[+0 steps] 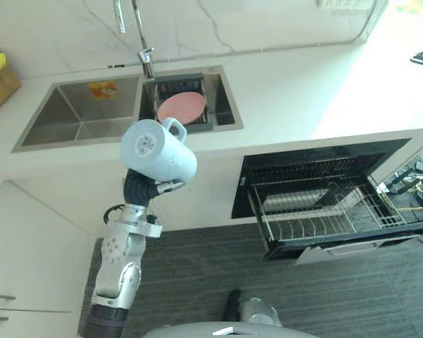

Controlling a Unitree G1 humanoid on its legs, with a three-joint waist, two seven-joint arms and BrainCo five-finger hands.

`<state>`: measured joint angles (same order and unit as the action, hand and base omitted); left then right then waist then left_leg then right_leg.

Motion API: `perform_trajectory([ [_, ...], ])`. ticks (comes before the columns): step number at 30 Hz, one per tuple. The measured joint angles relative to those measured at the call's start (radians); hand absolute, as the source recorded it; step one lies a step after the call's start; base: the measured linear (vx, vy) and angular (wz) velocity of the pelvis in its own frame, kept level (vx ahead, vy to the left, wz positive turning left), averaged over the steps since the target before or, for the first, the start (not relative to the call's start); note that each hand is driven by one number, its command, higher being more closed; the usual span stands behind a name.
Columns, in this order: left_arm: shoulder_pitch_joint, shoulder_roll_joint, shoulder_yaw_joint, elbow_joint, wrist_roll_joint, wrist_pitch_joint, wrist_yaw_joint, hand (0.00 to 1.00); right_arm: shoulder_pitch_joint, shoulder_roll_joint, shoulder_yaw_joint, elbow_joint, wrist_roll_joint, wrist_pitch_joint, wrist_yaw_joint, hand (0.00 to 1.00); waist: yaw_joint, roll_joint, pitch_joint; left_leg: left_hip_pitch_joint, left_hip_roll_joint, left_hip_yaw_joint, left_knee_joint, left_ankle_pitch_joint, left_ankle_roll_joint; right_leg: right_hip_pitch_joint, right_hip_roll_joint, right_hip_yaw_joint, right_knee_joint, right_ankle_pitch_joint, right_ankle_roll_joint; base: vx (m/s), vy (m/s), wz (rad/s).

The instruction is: Walk over to the sink, pick up the cup, carry it to the dishwasher, place the cup inside the dishwasher, then close the dishwasher door

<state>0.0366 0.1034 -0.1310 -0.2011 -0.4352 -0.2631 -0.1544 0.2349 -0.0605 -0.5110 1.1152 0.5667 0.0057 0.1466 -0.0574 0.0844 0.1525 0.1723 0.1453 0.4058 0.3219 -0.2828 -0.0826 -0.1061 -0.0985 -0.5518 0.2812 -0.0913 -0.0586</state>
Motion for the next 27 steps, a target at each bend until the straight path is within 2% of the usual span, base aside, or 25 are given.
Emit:
perform_trajectory([
  [1,0.002,0.001,0.001,0.0,0.0,0.002,0.002,1.0,-0.001,0.0,0.001,0.0,0.0,0.001,-0.002,0.0,0.001,-0.006,0.001,-0.022,0.009,-0.002,0.051,0.001,0.001,0.001,-0.001,0.006,0.0,0.0,-0.001,0.09,-0.109,-0.34],
  [2,0.017,0.001,-0.001,-0.002,0.0,0.004,0.013,1.0,-0.001,-0.013,0.02,-0.001,0.003,0.001,-0.004,0.0,0.01,-0.009,0.001,-0.118,0.05,-0.041,0.279,0.032,0.01,0.012,0.01,0.03,-0.014,0.001,-0.001,0.07,-0.122,-0.43],
  [3,0.027,-0.008,-0.006,-0.004,0.0,0.003,0.021,1.0,-0.001,-0.036,0.036,-0.002,0.016,0.004,-0.005,0.0,0.018,0.014,0.019,-0.21,0.101,-0.095,0.504,0.099,0.033,0.049,0.044,0.062,-0.045,0.0,-0.005,0.07,-0.115,-0.55],
  [4,0.038,-0.012,-0.012,-0.005,0.0,0.003,0.022,1.0,0.001,-0.053,0.038,-0.003,0.019,0.004,-0.006,0.0,0.024,0.03,0.036,-0.278,0.141,-0.132,0.648,0.142,0.055,0.083,0.075,0.08,-0.068,0.001,-0.015,0.08,-0.04,-0.58],
  [5,0.049,-0.008,-0.02,-0.005,0.0,0.003,0.024,1.0,0.001,-0.061,0.037,-0.003,0.025,0.004,-0.007,0.0,0.032,0.043,0.044,-0.314,0.148,-0.164,0.712,0.125,0.062,0.11,0.084,0.099,-0.074,0.001,-0.017,0.08,0.015,-0.74],
  [6,0.067,-0.003,-0.028,-0.005,0.001,0.002,0.026,1.0,-0.001,-0.076,0.037,-0.003,0.035,0.003,-0.006,0.0,0.041,0.045,0.045,-0.345,0.125,-0.191,0.703,0.093,0.061,0.137,0.086,0.13,-0.094,0.001,-0.017,0.09,0.027,-0.74],
  [7,0.073,-0.004,-0.029,-0.005,0.001,0.0,0.026,1.0,-0.001,-0.08,0.037,-0.003,0.037,0.003,-0.007,0.0,0.047,0.043,0.045,-0.347,0.111,-0.197,0.674,0.08,0.059,0.146,0.085,0.148,-0.104,0.001,-0.016,0.11,0.037,-1.01],
  [9,0.081,-0.004,-0.027,-0.006,0.007,-0.02,0.028,1.0,-0.003,-0.09,0.037,-0.017,0.037,0.002,-0.004,0.0,0.065,0.04,0.044,-0.349,0.08,-0.214,0.497,0.07,0.052,0.161,0.084,0.197,-0.139,0.006,-0.009,0.12,0.074,-1.08],
  [10,0.082,-0.002,-0.021,-0.01,0.008,-0.034,0.04,1.0,-0.004,-0.095,0.038,-0.039,0.034,0.005,-0.004,0.0,0.069,0.033,0.044,-0.338,0.063,-0.239,0.331,0.07,0.051,0.16,0.083,0.236,-0.159,0.018,0.0,0.13,0.111,-0.98],
  [12,0.086,-0.004,-0.018,-0.016,0.013,-0.035,0.054,1.0,-0.006,-0.098,0.038,-0.041,0.023,0.012,-0.004,0.0,0.07,0.019,0.05,-0.309,0.033,-0.305,0.18,0.077,0.043,0.154,0.08,0.294,-0.162,0.019,0.001,0.15,0.147,-1.07],
  [13,0.094,-0.006,-0.016,-0.025,0.026,-0.035,0.069,1.0,-0.005,-0.101,0.037,-0.041,0.015,0.022,-0.004,0.0,0.072,0.008,0.053,-0.275,0.017,-0.351,0.085,0.095,0.028,0.149,0.07,0.33,-0.162,0.025,0.013,0.18,0.208,-1.29],
  [15,0.104,-0.014,-0.016,-0.027,0.006,-0.028,0.077,1.0,0.002,-0.109,0.035,-0.045,0.015,0.031,-0.005,0.0,0.068,0.022,0.047,-0.236,0.023,-0.349,-0.043,0.158,0.03,0.146,0.069,0.357,-0.168,0.049,0.053,0.17,0.225,-0.92],
  [16,0.103,-0.034,-0.016,-0.024,-0.016,-0.011,0.075,1.0,0.015,-0.114,0.027,-0.058,0.016,0.034,-0.01,0.0,0.051,0.038,0.039,-0.219,0.029,-0.337,-0.101,0.217,-0.015,0.142,0.068,0.36,-0.167,0.049,0.084,0.21,0.288,-0.35],
  [18,0.104,-0.035,-0.016,-0.023,-0.027,0.001,0.067,1.0,0.031,-0.08,0.013,-0.081,0.02,0.03,-0.021,0.0,0.042,0.014,0.025,-0.193,-0.013,-0.312,-0.148,0.226,0.011,0.145,0.026,0.36,-0.165,0.058,0.117,0.21,0.272,-0.12],
  [20,0.104,-0.019,-0.007,-0.019,-0.031,0.002,0.04,1.0,0.033,-0.024,-0.013,-0.077,0.037,0.026,-0.028,0.0,0.04,-0.023,0.014,-0.144,-0.065,-0.292,-0.228,0.256,0.033,0.153,-0.027,0.361,-0.191,0.064,0.148,0.21,0.218,0.0],
  [25,0.103,0.02,0.015,-0.014,-0.031,-0.001,0.044,1.0,0.021,0.011,-0.021,-0.133,0.116,-0.018,-0.063,0.0,0.032,-0.029,0.002,-0.079,-0.105,-0.236,-0.297,0.263,0.044,0.205,-0.062,0.359,-0.263,0.084,0.179,0.12,0.12,-0.12],
  [27,0.093,0.02,0.01,-0.014,-0.027,-0.019,0.065,1.0,0.018,0.034,-0.001,-0.308,0.178,-0.063,-0.096,0.0,0.022,-0.031,-0.003,-0.082,-0.1,-0.207,-0.309,0.259,0.042,0.182,-0.054,0.383,-0.273,0.091,0.181,0.05,0.013,-0.31],
])
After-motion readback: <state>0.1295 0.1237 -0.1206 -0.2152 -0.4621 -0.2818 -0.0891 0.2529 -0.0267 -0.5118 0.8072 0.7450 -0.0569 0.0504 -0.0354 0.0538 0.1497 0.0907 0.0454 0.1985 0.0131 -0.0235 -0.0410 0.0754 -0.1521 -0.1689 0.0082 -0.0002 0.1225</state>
